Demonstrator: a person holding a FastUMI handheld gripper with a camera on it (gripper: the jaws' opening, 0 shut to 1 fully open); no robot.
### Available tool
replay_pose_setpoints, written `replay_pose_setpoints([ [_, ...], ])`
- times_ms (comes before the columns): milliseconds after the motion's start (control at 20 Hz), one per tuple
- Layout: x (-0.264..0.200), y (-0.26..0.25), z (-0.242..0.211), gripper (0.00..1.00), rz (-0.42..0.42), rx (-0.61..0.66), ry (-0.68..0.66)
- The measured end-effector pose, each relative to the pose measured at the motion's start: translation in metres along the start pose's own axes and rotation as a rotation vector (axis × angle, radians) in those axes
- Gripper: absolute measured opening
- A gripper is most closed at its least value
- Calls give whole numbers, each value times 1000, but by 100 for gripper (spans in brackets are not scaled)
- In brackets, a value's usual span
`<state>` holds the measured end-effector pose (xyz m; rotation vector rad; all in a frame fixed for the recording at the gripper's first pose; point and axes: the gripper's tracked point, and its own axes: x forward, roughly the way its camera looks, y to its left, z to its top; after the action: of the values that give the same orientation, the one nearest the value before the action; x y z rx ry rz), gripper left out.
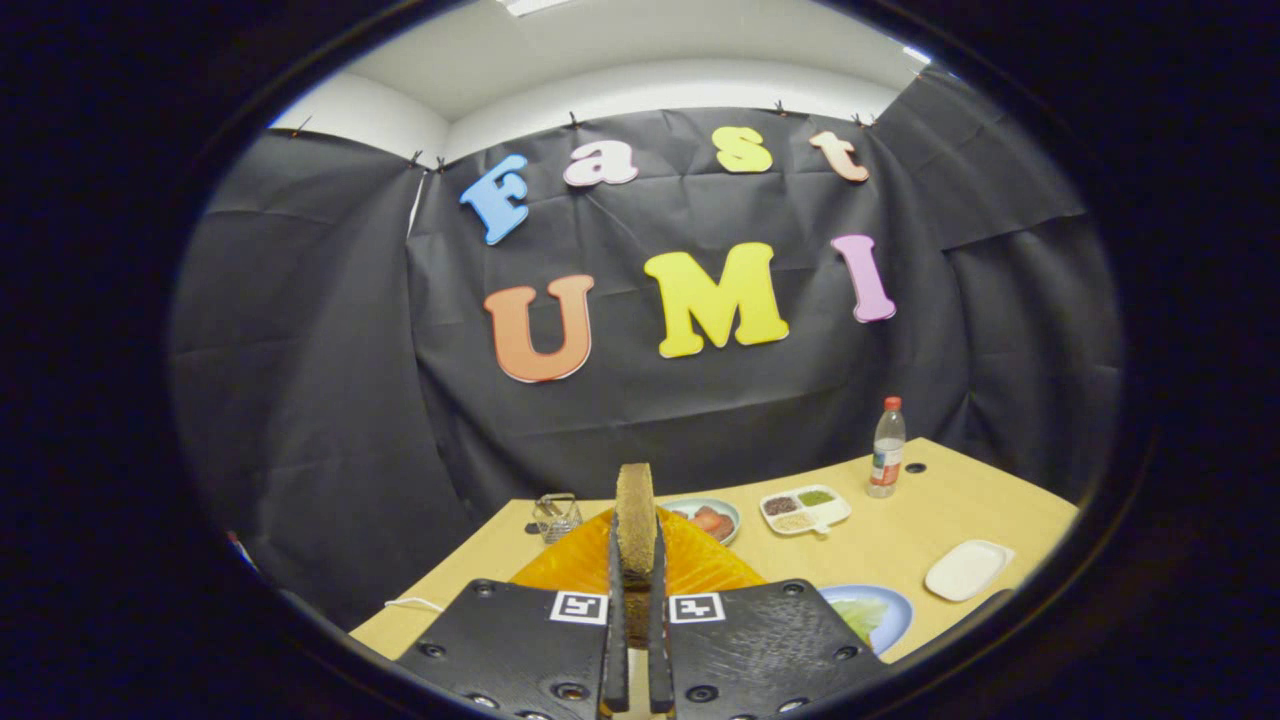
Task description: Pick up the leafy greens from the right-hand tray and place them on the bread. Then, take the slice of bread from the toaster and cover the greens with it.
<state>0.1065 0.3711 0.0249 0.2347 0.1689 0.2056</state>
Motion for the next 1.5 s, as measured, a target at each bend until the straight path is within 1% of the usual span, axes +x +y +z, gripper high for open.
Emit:
replay_pose_setpoints([
  [100,-4,-17,7,8,-26,-7,-14],
  [300,-3,-52,0,8,-84,-11,2],
  [450,3,-80,-18,8,-133,-17,32],
  [550,7,-96,-35,8,-143,-5,61],
  [700,13,-115,-66,8,-120,21,112],
  [850,17,-126,-98,8,-61,86,160],
  [900,18,-129,-106,8,-42,106,162],
  [1000,22,-139,-121,8,-31,138,166],
  [1250,29,-148,-145,8,-22,269,188],
  [1500,27,-172,-165,8,-67,336,199],
])
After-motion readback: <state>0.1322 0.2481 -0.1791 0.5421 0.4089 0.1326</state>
